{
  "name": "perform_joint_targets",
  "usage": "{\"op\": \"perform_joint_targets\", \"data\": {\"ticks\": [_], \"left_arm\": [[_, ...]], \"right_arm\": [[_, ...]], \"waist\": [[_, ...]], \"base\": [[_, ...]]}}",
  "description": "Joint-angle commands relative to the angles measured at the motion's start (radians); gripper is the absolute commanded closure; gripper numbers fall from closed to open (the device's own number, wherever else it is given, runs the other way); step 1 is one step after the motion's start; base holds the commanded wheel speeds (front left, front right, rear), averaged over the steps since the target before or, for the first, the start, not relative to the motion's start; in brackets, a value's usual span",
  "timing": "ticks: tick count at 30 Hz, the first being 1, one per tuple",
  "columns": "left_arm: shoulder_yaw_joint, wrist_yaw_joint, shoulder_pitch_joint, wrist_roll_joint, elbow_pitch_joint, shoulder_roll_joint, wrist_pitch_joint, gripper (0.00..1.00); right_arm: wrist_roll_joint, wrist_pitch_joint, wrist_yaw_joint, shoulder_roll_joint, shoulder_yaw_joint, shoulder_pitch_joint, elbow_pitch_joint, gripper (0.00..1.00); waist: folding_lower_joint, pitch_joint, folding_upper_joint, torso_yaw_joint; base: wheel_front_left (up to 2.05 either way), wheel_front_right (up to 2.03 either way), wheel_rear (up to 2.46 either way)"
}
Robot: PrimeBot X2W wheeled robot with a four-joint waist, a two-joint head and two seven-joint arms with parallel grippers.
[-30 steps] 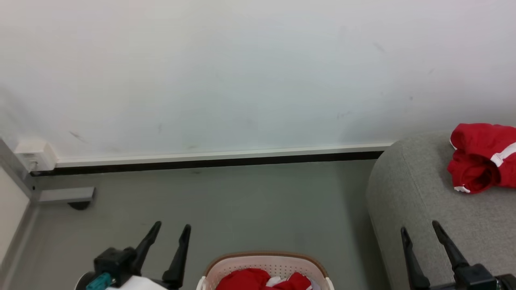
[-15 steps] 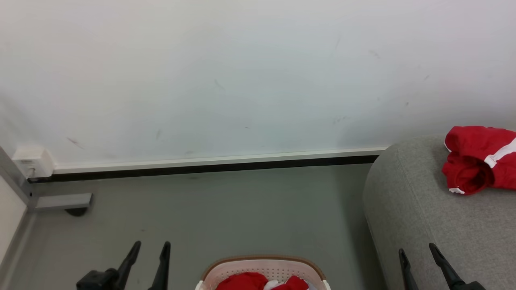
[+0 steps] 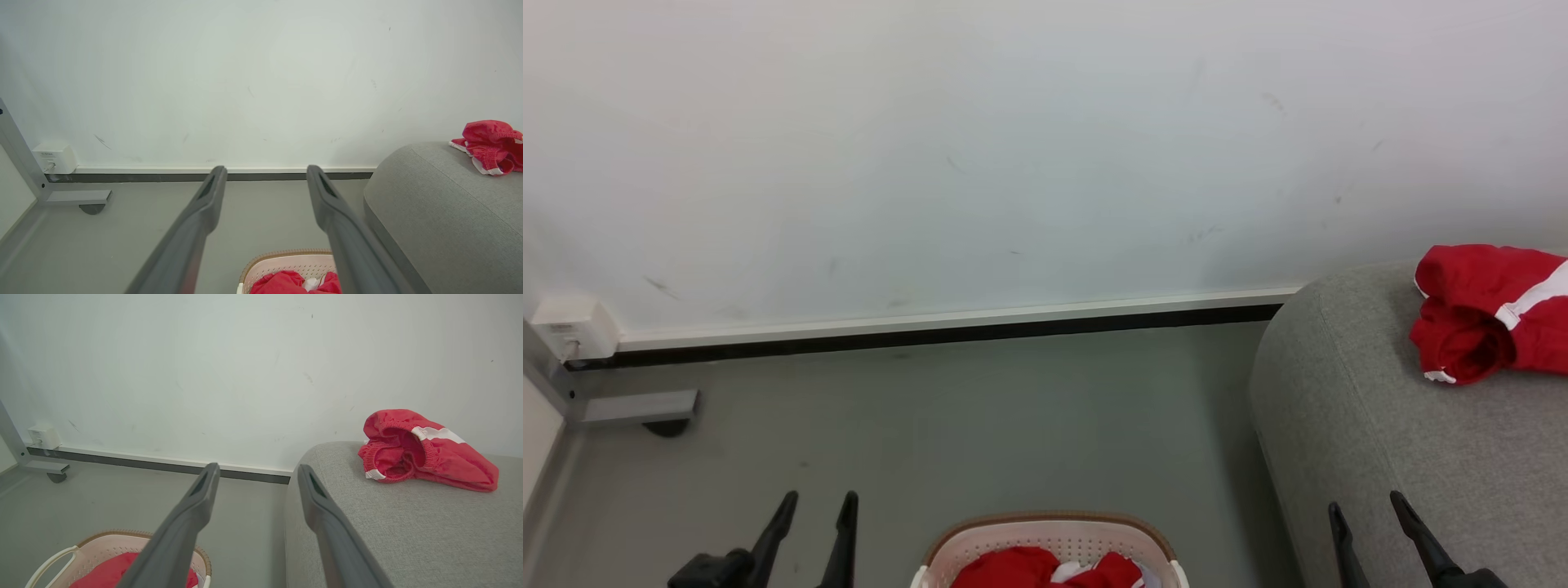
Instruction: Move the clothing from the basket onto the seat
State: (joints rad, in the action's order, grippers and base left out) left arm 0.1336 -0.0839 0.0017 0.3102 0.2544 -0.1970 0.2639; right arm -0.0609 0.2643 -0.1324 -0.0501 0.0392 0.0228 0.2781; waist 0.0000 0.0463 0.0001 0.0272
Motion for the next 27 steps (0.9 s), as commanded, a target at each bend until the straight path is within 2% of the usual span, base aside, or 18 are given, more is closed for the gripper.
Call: {"op": "perform_joint_targets", "data": {"ticks": [1, 7, 12, 16, 22, 27], "left_arm": [[-0.009, -0.007, 0.009, -0.016, 0.004, 0.007, 0.001, 0.00], [-0.012, -0.029, -0.014, -0.037, 0.006, 0.022, 0.001, 0.00], [0.040, -0.041, -0.072, -0.058, 0.026, 0.000, 0.001, 0.00], [0.126, -0.047, -0.159, -0.065, 0.060, -0.032, -0.021, 0.00], [0.308, -0.046, -0.313, -0.058, 0.122, -0.095, -0.096, 0.00], [0.424, -0.046, -0.415, -0.007, 0.215, -0.117, -0.200, 0.00]], "right_arm": [[-0.005, 0.000, 0.003, -0.001, 0.001, -0.007, -0.004, 0.00], [0.000, 0.000, 0.003, -0.001, 0.005, -0.024, -0.012, 0.00], [0.011, 0.000, 0.003, -0.001, 0.026, -0.053, -0.030, 0.00], [0.016, 0.000, 0.003, -0.001, 0.041, -0.097, -0.059, 0.00], [0.011, 0.000, 0.003, 0.000, 0.064, -0.179, -0.123, 0.00], [-0.012, 0.000, 0.003, -0.001, 0.094, -0.225, -0.186, 0.00]], "waist": [[0.0000, -0.003, -0.0001, 0.003], [0.0000, -0.023, -0.0001, 0.022], [0.0000, -0.071, -0.0001, 0.056], [0.0000, -0.155, -0.0001, 0.097], [0.0000, -0.299, -0.0001, 0.171], [0.0000, -0.408, -0.0001, 0.227]], "base": [[0.00, 0.00, 0.00], [0.00, 0.00, 0.00], [0.00, 0.00, 0.00], [0.00, 0.00, 0.00], [0.00, 0.00, 0.00], [0.00, 0.00, 0.00]]}}
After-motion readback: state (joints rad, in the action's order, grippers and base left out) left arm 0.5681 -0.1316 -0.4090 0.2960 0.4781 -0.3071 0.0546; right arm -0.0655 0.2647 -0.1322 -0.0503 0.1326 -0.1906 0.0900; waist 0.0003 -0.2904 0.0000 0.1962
